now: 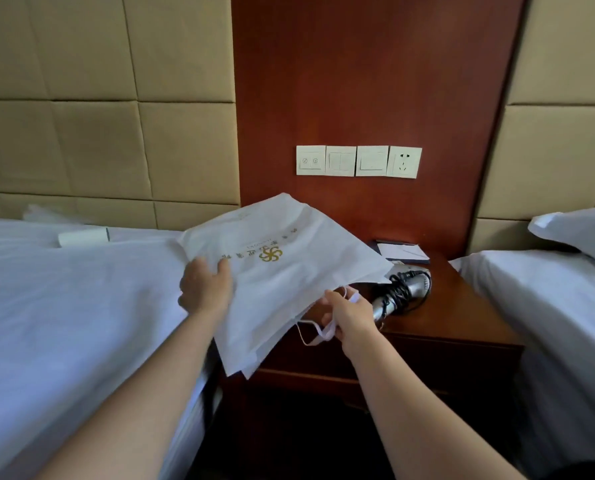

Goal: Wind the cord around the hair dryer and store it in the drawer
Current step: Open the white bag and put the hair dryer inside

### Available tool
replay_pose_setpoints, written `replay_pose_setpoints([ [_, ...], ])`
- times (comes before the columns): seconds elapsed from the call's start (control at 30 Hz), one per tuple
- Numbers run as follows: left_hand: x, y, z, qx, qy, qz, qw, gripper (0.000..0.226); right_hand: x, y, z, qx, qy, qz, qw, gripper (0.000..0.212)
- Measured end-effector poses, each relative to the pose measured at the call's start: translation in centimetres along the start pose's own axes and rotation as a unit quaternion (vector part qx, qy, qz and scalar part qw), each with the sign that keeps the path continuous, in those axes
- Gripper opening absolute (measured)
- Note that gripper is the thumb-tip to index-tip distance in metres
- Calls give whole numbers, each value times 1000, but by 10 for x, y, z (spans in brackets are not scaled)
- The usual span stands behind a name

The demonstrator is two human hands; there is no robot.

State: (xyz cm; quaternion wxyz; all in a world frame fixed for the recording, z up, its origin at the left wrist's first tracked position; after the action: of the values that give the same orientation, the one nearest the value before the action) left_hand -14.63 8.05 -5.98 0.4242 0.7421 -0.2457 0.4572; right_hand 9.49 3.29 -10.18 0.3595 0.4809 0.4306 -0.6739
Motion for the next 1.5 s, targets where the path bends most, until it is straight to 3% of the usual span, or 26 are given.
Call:
replay_pose_setpoints([
  [0.03, 10, -10, 14, -33, -85, 1, 996, 44, 4, 2, 0, 7, -1, 2, 1000, 7],
  [0.1, 27, -39, 51, -198, -203, 47, 958, 43, 7, 6, -3, 13, -3, -9, 1000, 14],
  [0.17, 32, -62, 86, -350, -245, 34, 903, 48, 9, 9, -4, 13, -24, -27, 999, 12],
  [0.23, 33, -75, 108, -398, -281, 8, 873, 55, 9, 10, -4, 0, -46, -46, 998, 12],
  [0.33, 34, -79, 121, -350, -368, -57, 860, 69, 7, 9, 0, -28, -71, -83, 994, 23],
  [0.43, 42, -72, 116, -298, -406, -47, 863, 49, 7, 6, 2, -94, -92, -99, 986, 46],
  [0.57, 65, -61, 97, -274, -353, 54, 893, 36, 2, 24, 3, -41, -61, -107, 991, 41],
  [0.63, 75, -52, 92, -238, -331, 92, 908, 42, 5, 38, 4, -2, -57, -112, 992, 38],
  [0.8, 62, -44, 66, -167, -176, 247, 938, 32, 16, 63, -1, 62, -62, -114, 990, 24],
  [0.87, 60, -42, 58, -134, -151, 269, 942, 34, 16, 68, -4, 87, -50, -111, 989, 14],
  [0.93, 64, -38, 54, -94, -162, 253, 949, 37, 18, 71, -7, 96, -50, -102, 989, 6],
  [1.0, 74, -41, 56, -118, -199, 204, 951, 36, 20, 75, -9, 90, -59, -85, 991, 10],
  [1.1, 83, -59, 67, -208, -285, -52, 934, 52, 18, 77, -8, 69, -59, -94, 991, 13],
  [1.17, 83, -64, 67, -189, -331, -200, 903, 65, 13, 78, -8, 57, -54, -113, 990, 12],
  [1.23, 85, -62, 63, -157, -338, -271, 887, 65, 11, 81, -9, 53, -55, -114, 991, 15],
  [1.3, 85, -60, 56, -141, -329, -307, 882, 51, 10, 85, -10, 53, -47, -100, 992, 20],
  [1.4, 88, -62, 42, -177, -308, -278, 892, 27, 7, 91, -15, 72, -21, -58, 995, 16],
  [1.5, 94, -68, 29, -226, -283, -225, 904, 33, 5, 94, -24, 100, 0, -3, 995, 18],
])
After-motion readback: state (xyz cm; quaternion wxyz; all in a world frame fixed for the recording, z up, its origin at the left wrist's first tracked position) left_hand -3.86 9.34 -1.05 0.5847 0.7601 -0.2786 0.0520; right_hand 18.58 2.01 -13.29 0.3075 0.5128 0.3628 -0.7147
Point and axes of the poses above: each hand's wrist, its own z-axis away from the middle knuckle, its own y-axis out of the back of the hand, x = y × z, the point moved 6 cm from there along -z, towards the middle knuckle, and after that the axes turned 1 degree about -y, right-handed, at the moved point
